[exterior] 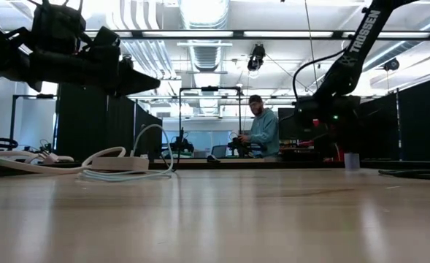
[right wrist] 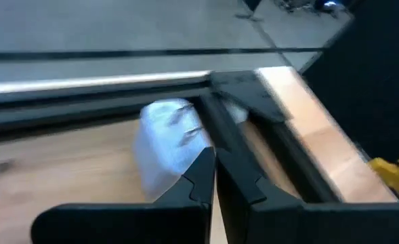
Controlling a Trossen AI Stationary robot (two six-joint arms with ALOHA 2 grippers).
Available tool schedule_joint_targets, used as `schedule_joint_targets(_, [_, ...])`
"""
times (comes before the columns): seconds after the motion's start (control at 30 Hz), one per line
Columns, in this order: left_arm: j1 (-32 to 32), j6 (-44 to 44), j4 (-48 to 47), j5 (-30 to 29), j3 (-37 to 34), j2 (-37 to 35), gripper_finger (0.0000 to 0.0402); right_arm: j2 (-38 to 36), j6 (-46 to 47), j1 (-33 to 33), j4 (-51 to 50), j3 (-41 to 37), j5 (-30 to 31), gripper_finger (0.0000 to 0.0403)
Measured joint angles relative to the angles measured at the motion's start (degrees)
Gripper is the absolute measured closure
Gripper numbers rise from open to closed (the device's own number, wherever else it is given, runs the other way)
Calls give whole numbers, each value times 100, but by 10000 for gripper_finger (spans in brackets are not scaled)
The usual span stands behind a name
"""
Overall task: Insert USB
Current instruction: Insert the black charger cable into the white charger adapter
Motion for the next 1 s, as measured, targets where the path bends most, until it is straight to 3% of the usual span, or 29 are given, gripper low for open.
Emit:
schedule_joint_targets(0.13, [-2, -113, -65, 1, 0, 0, 340, -41, -426, 190, 254, 6, -193, 403])
schedule_joint_targets(0.37, [-2, -150, -83, 3, -2, 0, 340, -259, 457, 539, -501, -2, 286, 403])
schedule_joint_targets(0.63, [0, 6, 3, 1, -2, 0, 340, -334, 637, 475, -489, -2, 315, 403])
schedule_joint_targets(1.0, [0, 68, -69, -4, -2, 0, 340, -221, -267, 238, 703, 22, -698, 403])
